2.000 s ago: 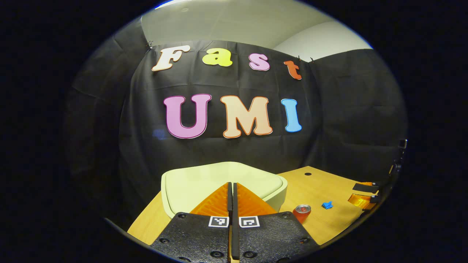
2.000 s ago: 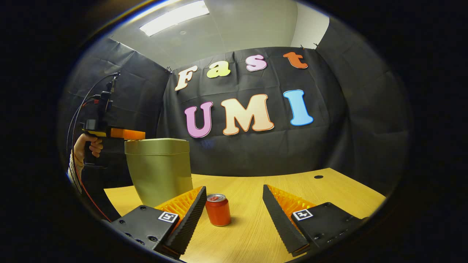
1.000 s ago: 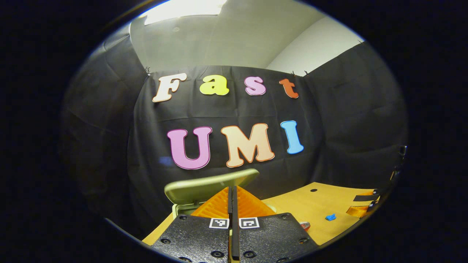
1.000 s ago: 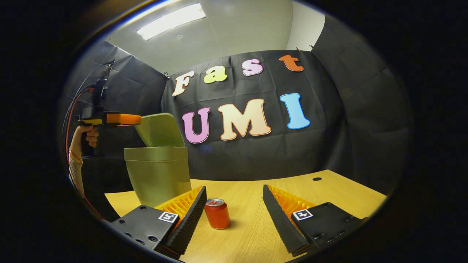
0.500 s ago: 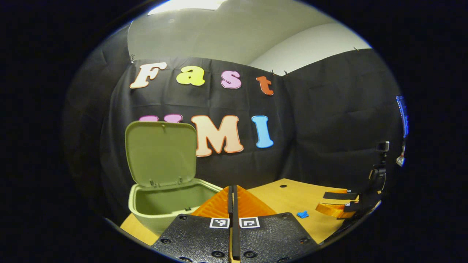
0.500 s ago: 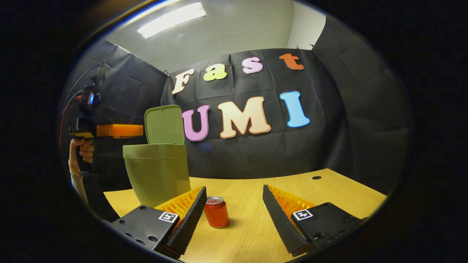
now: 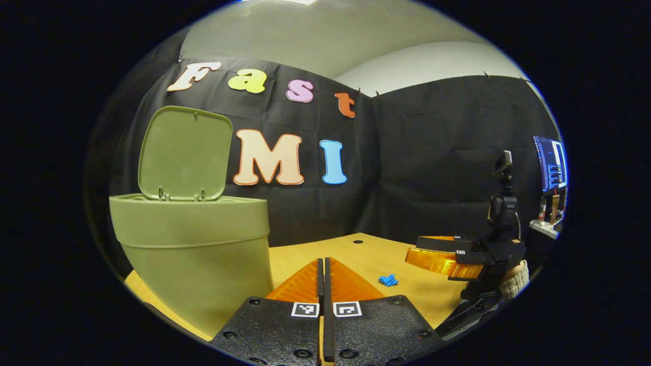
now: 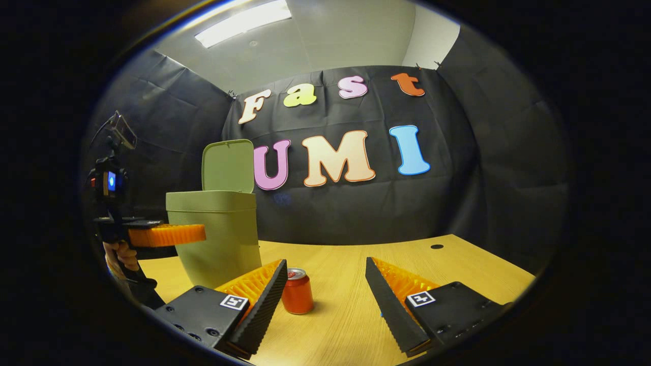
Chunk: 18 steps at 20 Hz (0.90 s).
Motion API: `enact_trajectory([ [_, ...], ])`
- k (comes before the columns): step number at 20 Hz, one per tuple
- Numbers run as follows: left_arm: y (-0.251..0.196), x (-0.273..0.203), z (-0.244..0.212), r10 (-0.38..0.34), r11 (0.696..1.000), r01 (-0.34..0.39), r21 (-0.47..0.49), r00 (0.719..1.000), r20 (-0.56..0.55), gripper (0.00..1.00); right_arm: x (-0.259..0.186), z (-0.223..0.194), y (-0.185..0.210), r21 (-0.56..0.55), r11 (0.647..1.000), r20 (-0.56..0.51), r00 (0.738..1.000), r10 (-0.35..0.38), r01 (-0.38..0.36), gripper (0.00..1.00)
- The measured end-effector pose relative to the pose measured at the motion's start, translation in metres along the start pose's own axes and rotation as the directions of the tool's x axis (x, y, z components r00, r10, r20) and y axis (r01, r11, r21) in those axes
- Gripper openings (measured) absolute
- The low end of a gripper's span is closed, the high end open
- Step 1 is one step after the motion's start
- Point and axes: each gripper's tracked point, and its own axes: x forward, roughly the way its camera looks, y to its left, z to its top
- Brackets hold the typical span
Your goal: Press the lid of the desktop garbage bin to open it, pick up the crumpled paper on the desktop and throw it into the bin, then pick up the pop can on the desktop and drop it into the bin, and finally close the garbage bin lid.
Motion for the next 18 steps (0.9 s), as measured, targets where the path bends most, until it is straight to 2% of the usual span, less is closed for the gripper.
enact_trajectory([
  [6,-0.004,0.002,-0.048,-0.034,0.999,0.032,-0.025,0.997,-0.071,0.00,0.005,-0.012,-0.014,-0.023,0.999,-0.037,0.999,-0.031,0.030,0.97],
  [8,-0.006,0.002,-0.060,-0.045,0.999,0.043,-0.021,0.993,-0.112,0.06,0.006,-0.018,-0.021,-0.033,0.998,-0.057,0.997,-0.049,0.047,0.94],
  [10,-0.007,0.003,-0.062,-0.054,0.999,0.053,-0.013,0.992,-0.113,0.08,0.009,-0.027,-0.034,-0.040,0.997,-0.087,0.994,-0.070,0.067,0.97],
  [12,-0.018,0.003,-0.064,-0.089,0.996,0.088,-0.013,0.989,-0.115,0.11,0.013,-0.043,-0.049,-0.061,0.995,-0.162,0.983,-0.084,0.076,0.97],
  [13,-0.021,0.003,-0.064,-0.098,0.995,0.099,-0.003,0.989,-0.112,0.22,0.016,-0.047,-0.055,-0.080,0.994,-0.195,0.977,-0.091,0.076,0.97],
  [14,-0.024,0.003,-0.063,-0.106,0.994,0.107,0.009,0.988,-0.113,0.27,0.019,-0.051,-0.062,-0.103,0.992,-0.225,0.970,-0.093,0.072,0.97],
  [15,-0.026,0.001,-0.065,-0.111,0.993,0.114,0.022,0.987,-0.116,0.37,0.023,-0.057,-0.071,-0.133,0.988,-0.261,0.959,-0.110,0.077,0.97],
  [16,-0.027,0.001,-0.064,-0.113,0.993,0.118,0.032,0.987,-0.117,0.41,0.027,-0.068,-0.081,-0.168,0.983,-0.302,0.945,-0.124,0.075,0.94],
  [17,-0.029,0.001,-0.064,-0.116,0.992,0.121,0.038,0.987,-0.115,0.53,0.031,-0.078,-0.088,-0.196,0.978,-0.339,0.931,-0.135,0.071,0.98],
  [18,-0.031,0.000,-0.063,-0.122,0.991,0.127,0.040,0.986,-0.113,0.60,0.036,-0.089,-0.094,-0.214,0.975,-0.377,0.915,-0.143,0.064,0.98],
])
